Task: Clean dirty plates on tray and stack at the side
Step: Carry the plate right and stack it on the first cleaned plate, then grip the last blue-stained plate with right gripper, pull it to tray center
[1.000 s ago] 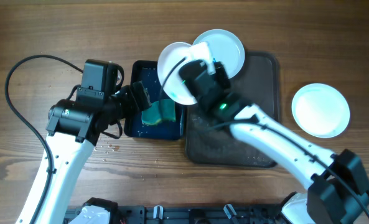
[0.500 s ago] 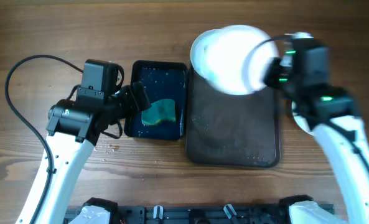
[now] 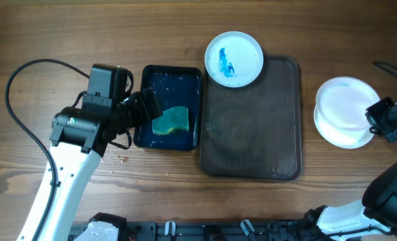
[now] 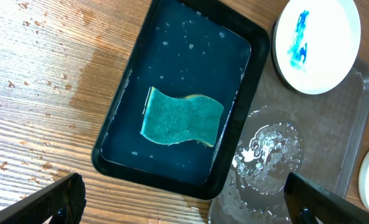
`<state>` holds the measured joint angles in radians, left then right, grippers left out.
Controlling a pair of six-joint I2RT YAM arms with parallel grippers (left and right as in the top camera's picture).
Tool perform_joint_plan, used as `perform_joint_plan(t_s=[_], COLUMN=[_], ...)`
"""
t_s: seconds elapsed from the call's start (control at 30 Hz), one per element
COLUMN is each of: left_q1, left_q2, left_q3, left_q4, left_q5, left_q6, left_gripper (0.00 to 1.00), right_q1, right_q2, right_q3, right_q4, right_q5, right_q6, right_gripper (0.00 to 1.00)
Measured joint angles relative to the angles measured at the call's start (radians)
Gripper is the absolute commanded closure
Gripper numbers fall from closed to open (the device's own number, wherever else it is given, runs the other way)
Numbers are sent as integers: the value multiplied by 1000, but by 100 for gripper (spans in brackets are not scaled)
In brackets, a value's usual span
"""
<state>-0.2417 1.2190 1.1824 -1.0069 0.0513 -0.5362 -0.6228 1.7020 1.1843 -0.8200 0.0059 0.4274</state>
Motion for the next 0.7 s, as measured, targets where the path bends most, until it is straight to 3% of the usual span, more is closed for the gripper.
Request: perform_joint_plan(t_s=[0.27, 0.43, 0.53, 0.7], left_q1=[0, 0, 0, 0], left_q2=[0, 0, 0, 0], left_q3=[0, 0, 0, 0], left_q4=[0, 0, 0, -1], left_q5=[0, 0, 0, 0], left_q6=[0, 0, 0, 0], left_gripper=[0, 0, 0, 0], right_q1=[101, 379, 579, 747], right_q2=[-96, -284, -267, -83], right_q3=[-3, -2, -2, -1], right_q4=[19, 145, 258, 523], right_q5=[-182, -397, -361, -180], right_q6=[-95, -252, -336, -388], right_gripper=[54, 51, 50, 36])
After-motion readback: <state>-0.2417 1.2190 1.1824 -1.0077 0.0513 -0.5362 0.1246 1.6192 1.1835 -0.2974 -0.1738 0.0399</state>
